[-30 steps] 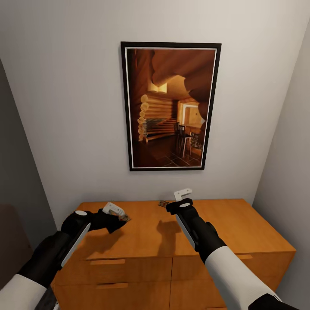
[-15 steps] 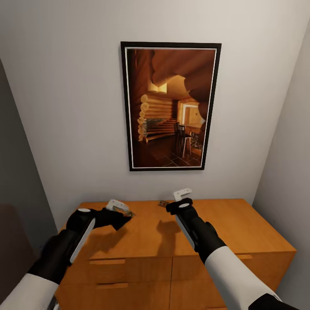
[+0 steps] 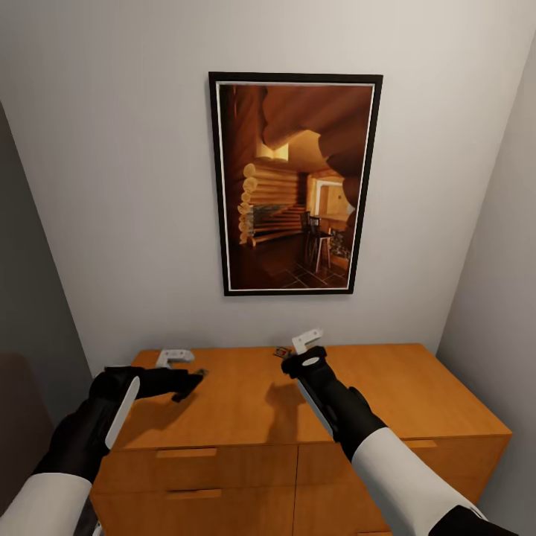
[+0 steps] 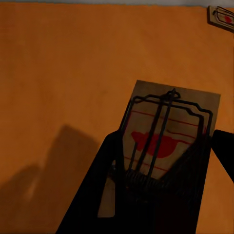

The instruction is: Take the four mousetraps from the cabinet in the bathroom and place them on the bathroom floor. Make sure all four end up on the same floor surface, and ensure that at least two of them are either under or directly next to the same bathroom sink.

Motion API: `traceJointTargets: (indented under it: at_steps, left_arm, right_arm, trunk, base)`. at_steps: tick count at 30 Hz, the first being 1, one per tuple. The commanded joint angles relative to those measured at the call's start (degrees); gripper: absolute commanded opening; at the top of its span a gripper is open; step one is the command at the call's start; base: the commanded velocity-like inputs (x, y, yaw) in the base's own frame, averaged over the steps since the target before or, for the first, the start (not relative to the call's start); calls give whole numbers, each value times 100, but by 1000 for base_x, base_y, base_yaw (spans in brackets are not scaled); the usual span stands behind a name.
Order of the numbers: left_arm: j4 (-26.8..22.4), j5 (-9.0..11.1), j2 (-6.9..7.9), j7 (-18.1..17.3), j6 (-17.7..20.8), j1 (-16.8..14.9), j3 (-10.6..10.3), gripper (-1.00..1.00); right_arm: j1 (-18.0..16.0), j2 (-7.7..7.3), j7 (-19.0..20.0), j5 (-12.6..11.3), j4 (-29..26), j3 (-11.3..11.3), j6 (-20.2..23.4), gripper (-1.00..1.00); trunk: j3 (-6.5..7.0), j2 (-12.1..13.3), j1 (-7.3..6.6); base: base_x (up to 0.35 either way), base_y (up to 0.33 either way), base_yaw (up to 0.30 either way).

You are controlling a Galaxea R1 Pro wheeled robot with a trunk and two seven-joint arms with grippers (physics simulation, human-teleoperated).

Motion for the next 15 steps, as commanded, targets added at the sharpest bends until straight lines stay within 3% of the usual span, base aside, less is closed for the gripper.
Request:
traceJointTargets:
  at_steps: [1,6,9,12,14,15]
  left_arm:
    - [-13,50,-3,16,42,-5,5,-100]
    - [-141,66,-20,15,52,-5,13,-100]
    - [-216,24,-208,97,55,-5,12,-100]
    - [-462,-3,-523,726,118,-5,12,-100]
    - [-638,0,-781,1444,252,-5,4,-100]
    - [-731,2,-996,2018,357,-2,1,-100]
  right_arm:
    - [-6,-2,-28,5,14,21,33,100]
    - [-6,-3,-28,8,41,25,31,100]
    - [-6,-3,-33,9,43,23,30,100]
    - [-6,-8,-37,21,39,17,30,100]
    - [-6,-10,-41,23,38,14,30,100]
    - [-6,-10,-43,24,37,13,30,100]
  trunk:
    - [-9,-7,1]
    - [-9,-7,1]
    - [-9,-7,1]
    - [-9,-7,1]
    - [-9,-7,1]
    - [-9,-7,1]
  base:
    - [0,0,0]
    - [0,0,0]
    - [0,0,0]
    - [0,0,0]
    - [0,0,0]
    - [0,0,0]
